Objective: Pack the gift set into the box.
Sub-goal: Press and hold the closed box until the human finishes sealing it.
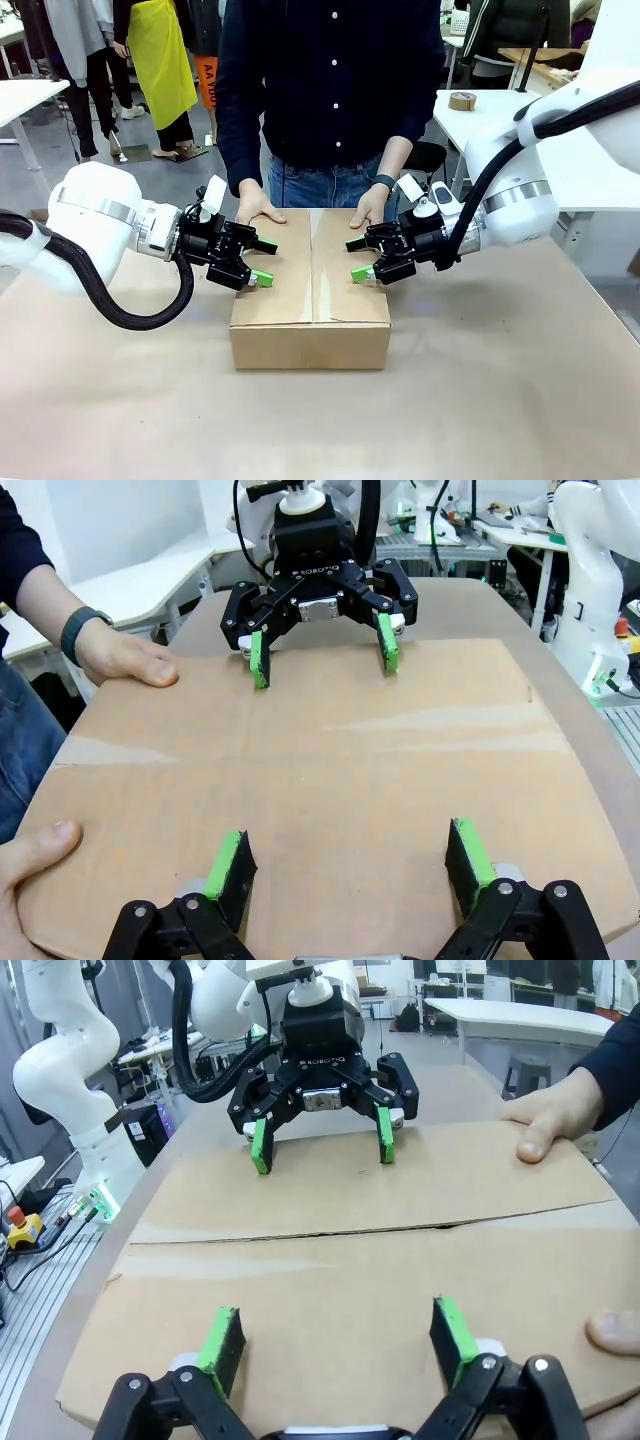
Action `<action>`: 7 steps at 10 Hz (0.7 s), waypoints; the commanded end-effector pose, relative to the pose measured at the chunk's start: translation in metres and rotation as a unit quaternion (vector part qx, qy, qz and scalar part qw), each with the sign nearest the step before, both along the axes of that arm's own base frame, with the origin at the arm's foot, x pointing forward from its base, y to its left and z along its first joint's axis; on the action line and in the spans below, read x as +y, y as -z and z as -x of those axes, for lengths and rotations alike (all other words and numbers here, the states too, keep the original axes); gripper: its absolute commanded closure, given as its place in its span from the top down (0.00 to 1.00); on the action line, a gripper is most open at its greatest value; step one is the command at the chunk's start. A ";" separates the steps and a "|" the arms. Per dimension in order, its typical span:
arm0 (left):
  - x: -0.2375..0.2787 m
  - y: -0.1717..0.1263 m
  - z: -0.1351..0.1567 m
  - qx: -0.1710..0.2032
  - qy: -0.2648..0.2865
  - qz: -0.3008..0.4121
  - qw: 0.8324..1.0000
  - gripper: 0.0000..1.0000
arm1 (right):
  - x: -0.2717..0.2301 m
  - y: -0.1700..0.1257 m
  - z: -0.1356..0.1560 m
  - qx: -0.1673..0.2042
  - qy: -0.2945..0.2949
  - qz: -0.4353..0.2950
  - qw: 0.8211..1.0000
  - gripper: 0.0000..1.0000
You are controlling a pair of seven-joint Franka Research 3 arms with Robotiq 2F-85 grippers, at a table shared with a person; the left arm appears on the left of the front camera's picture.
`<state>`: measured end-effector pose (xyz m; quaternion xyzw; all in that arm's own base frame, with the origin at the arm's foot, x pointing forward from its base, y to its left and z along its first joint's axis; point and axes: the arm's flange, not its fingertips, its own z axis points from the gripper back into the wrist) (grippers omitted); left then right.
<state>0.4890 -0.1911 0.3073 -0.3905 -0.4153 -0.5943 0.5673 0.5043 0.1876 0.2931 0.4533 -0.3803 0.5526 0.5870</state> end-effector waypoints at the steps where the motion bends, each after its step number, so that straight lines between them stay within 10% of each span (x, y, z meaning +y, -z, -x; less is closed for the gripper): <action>1: 0.000 0.002 0.001 -0.006 0.001 0.000 1.000 1.00 | -0.001 0.002 0.000 0.011 0.002 0.004 1.000 1.00; 7: 0.000 0.002 0.001 -0.006 0.001 0.000 1.000 1.00 | -0.001 0.002 0.000 0.011 0.002 0.004 1.000 1.00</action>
